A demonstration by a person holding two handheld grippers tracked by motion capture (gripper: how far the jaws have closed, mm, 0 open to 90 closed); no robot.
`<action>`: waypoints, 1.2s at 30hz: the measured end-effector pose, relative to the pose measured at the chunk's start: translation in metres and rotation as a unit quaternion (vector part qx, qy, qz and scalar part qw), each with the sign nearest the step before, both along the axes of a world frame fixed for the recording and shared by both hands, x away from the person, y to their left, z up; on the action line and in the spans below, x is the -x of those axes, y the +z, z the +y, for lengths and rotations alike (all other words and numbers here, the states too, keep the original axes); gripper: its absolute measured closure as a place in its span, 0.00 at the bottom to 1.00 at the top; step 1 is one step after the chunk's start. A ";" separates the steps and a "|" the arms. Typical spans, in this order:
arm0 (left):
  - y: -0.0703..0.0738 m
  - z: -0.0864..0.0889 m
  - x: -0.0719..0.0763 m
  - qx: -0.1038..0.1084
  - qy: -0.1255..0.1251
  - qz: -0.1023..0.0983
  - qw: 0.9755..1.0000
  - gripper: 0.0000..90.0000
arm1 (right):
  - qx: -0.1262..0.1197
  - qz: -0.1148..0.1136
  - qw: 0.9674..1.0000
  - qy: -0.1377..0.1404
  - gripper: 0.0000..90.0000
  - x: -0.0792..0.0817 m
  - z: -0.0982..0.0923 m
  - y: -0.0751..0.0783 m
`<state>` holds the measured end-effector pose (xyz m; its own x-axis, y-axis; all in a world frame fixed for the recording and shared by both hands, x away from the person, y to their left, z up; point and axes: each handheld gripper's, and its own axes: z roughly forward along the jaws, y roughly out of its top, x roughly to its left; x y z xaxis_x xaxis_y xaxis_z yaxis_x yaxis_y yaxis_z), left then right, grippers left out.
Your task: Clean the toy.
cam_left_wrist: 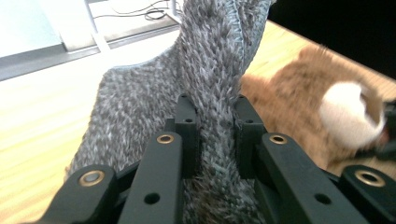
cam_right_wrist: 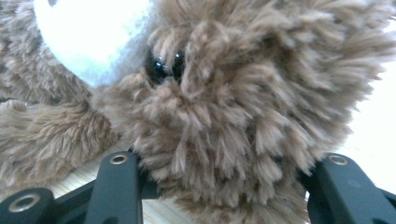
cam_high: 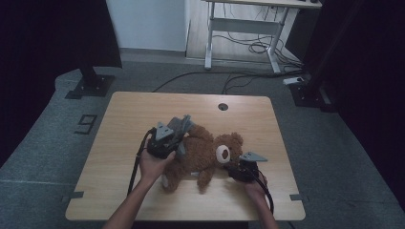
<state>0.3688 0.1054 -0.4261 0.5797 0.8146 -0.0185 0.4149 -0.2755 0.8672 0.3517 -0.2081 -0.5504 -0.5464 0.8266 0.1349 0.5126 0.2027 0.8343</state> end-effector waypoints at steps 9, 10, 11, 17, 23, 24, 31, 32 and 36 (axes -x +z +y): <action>-0.028 -0.039 -0.021 -0.031 -0.024 0.048 0.998 0.83 | 0.002 -0.003 1.000 0.002 0.52 0.000 0.000 0.000; -0.031 -0.039 -0.020 -0.032 -0.022 0.045 0.998 0.84 | 0.004 -0.004 1.000 0.002 0.52 0.000 0.000 0.000; -0.032 -0.038 -0.019 -0.033 -0.023 0.045 0.998 0.84 | 0.005 -0.004 1.000 0.002 0.51 0.000 0.000 0.000; -0.041 -0.036 -0.009 -0.041 -0.031 0.044 0.998 0.85 | 0.017 -0.015 1.000 -0.004 0.39 0.002 0.002 0.000; -0.048 -0.032 0.003 -0.032 -0.031 0.036 0.998 0.86 | 0.021 -0.026 0.999 -0.009 0.23 0.008 0.003 0.002; -0.049 -0.031 0.004 -0.032 -0.031 0.033 0.998 0.86 | 0.016 -0.024 1.000 -0.005 0.21 0.009 0.002 0.003; -0.053 -0.027 0.016 -0.023 -0.032 0.024 0.999 0.86 | -0.013 -0.029 0.999 0.022 0.13 0.017 -0.009 0.022; -0.054 -0.026 0.017 -0.022 -0.031 0.023 0.999 0.86 | -0.014 -0.030 0.999 0.025 0.11 0.018 -0.009 0.025; -0.056 -0.022 0.020 -0.015 -0.027 0.022 0.999 0.86 | -0.011 -0.030 0.999 0.037 0.07 0.016 -0.006 0.034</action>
